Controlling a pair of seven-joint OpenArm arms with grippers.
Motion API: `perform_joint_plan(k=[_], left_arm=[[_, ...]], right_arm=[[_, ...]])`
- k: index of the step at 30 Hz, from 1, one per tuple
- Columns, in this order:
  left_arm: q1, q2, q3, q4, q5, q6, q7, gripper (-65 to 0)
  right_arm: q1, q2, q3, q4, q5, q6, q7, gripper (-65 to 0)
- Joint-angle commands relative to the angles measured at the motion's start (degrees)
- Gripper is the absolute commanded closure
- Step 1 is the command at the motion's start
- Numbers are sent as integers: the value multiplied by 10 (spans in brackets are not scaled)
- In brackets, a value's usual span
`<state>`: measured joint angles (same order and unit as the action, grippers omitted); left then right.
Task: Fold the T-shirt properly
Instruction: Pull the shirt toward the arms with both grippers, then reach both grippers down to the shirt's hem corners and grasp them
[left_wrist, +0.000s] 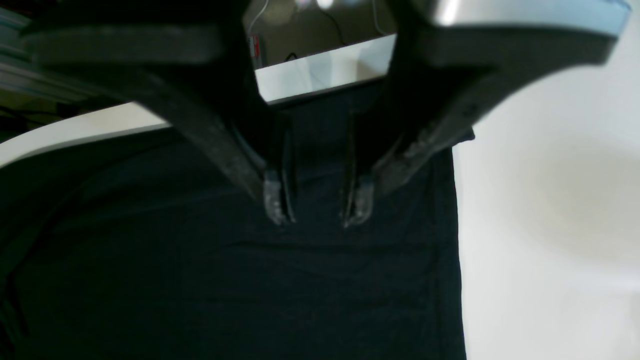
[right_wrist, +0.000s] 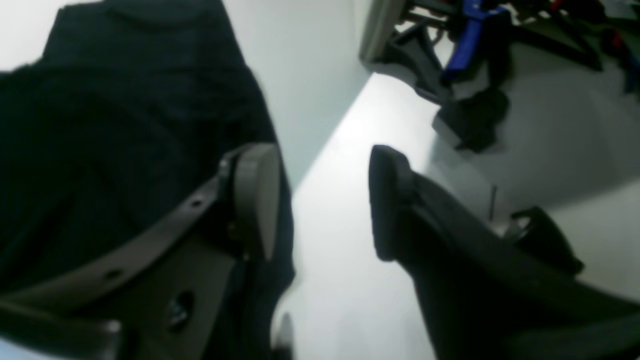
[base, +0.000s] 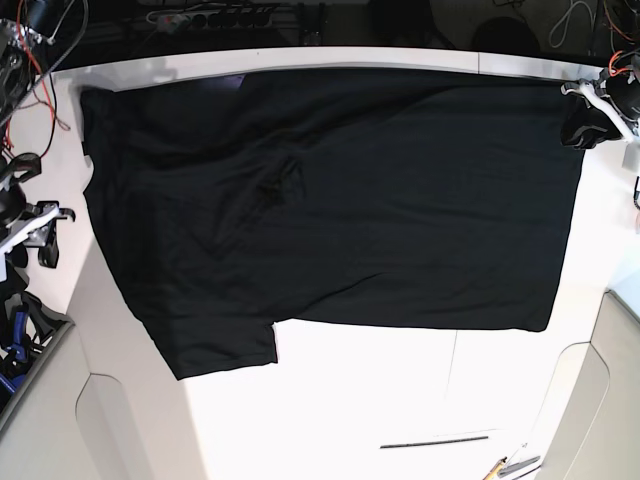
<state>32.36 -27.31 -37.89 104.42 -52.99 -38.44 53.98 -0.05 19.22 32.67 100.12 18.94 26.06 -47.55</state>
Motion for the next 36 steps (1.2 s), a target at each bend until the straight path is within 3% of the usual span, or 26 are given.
perform_joint_plan(k=[1,6,16,22,28,30,35,36], left_arm=[[0,-10,-5,9,-8,-4,-12,-192],[0,-10,-5,9,-8,-4,-12,-192],[0,-10,-5,9,-8,-16,-12,-216],[0,-10,-5,9,-8,-16,-12,-216],[-1,-10,-5,9,-8,-16,-25,-216],[-3,-10,-5,9,-8,-16,-25,-216],[-14,-10,-5,9,-9,-16,-25,-216],[-19,-10,-5,9,-11,-16,-25,-216]], right_arm=[[25,11,2,-16,4,-4,16,-300],[111,11,-14,-177,10,0,53,-386],[280,10,-149,-497,-5,22,157,-386],[311,-1,-187,-559,-61,-2,174,-386],[308,-8,-187,-560,-74,-10,173,-383],[308,-9,-187,-560,-74,-10,171,-333],[308,-12,-187,-560,-74,-8,171,-6],[308,-12,-187,-560,-74,-8,171,0]])
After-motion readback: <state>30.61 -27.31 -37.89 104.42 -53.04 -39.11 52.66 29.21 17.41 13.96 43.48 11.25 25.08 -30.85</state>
